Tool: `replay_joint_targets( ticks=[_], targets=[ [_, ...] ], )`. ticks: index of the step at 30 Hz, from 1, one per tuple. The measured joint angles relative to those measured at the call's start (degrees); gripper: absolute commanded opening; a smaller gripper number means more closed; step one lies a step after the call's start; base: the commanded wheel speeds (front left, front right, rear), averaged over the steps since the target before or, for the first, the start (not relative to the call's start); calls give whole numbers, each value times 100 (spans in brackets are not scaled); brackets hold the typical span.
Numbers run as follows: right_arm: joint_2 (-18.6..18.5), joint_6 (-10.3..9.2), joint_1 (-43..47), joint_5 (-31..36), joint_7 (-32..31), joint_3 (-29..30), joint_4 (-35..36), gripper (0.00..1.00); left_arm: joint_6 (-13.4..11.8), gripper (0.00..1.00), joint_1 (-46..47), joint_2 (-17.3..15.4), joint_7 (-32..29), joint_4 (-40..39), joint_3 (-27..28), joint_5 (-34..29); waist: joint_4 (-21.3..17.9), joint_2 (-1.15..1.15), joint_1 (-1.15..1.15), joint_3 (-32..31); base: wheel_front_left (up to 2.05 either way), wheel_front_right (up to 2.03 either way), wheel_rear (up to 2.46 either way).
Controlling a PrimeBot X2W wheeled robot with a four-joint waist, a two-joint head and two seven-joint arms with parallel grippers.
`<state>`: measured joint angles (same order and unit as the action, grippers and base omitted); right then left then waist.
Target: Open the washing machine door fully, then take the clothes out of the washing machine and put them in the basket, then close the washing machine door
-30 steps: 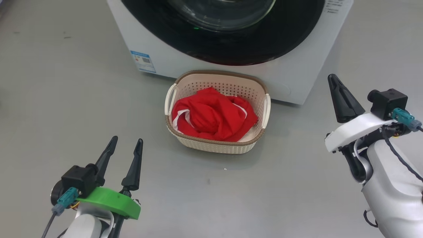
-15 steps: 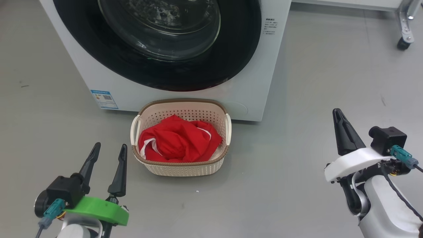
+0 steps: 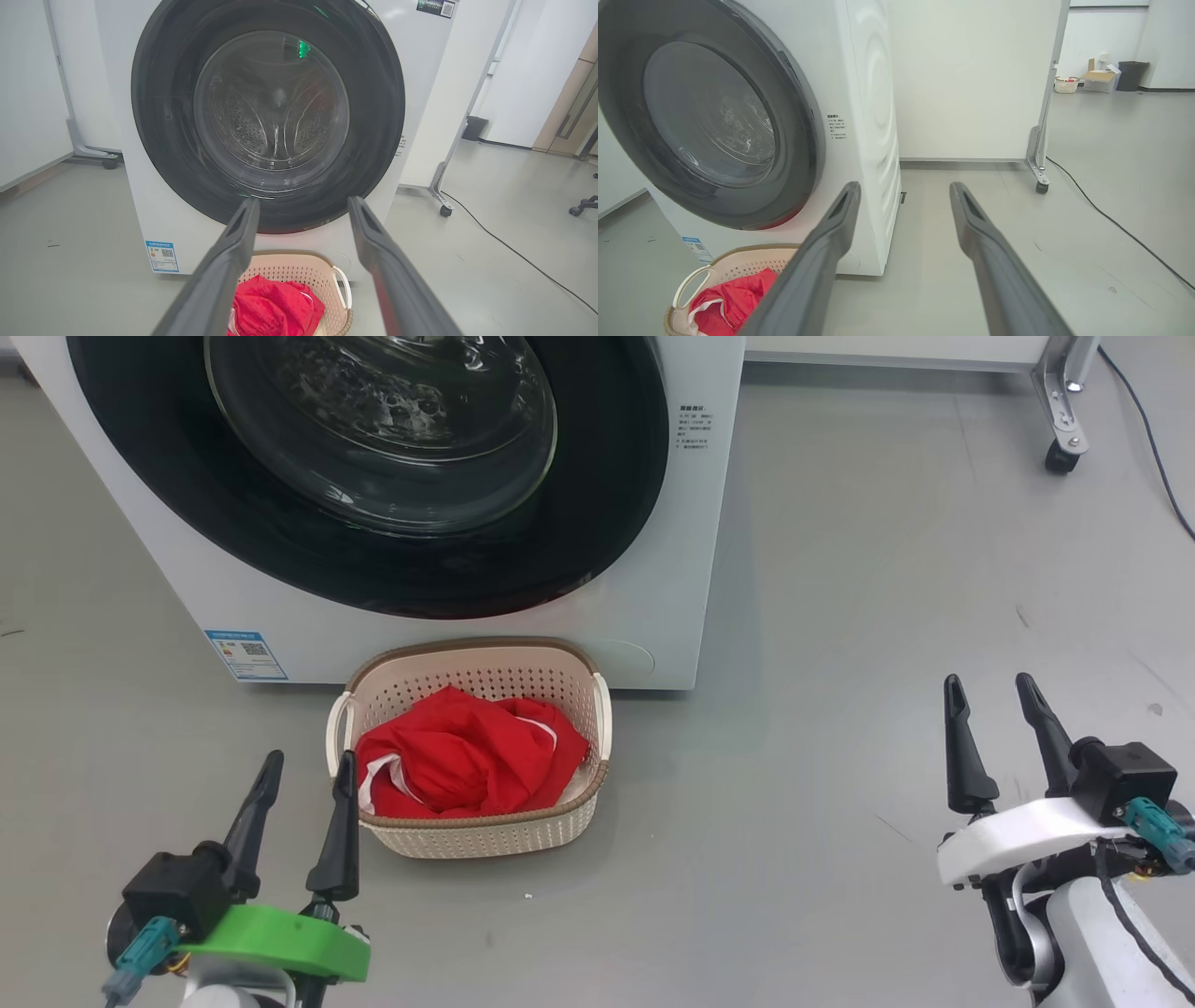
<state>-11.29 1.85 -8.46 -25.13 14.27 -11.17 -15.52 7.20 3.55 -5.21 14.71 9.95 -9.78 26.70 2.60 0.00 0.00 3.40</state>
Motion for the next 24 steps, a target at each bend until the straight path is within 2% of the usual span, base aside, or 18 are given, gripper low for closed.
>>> replay_joint_targets(
  ticks=[5, 24],
  targets=[
    [-22, 0, 110, 111, 0, 13, 112, 100, 0, 100, -2, -85, 0, -69, 31, -219, -13, 0, 0, 35, 0, 0, 0],
    [177, 51, 358, 275, 0, 157, 381, 100, 0, 100, -11, 1, 0, -121, 179, -403, -2, 0, 0, 46, 0, 0, 0]
  ],
)
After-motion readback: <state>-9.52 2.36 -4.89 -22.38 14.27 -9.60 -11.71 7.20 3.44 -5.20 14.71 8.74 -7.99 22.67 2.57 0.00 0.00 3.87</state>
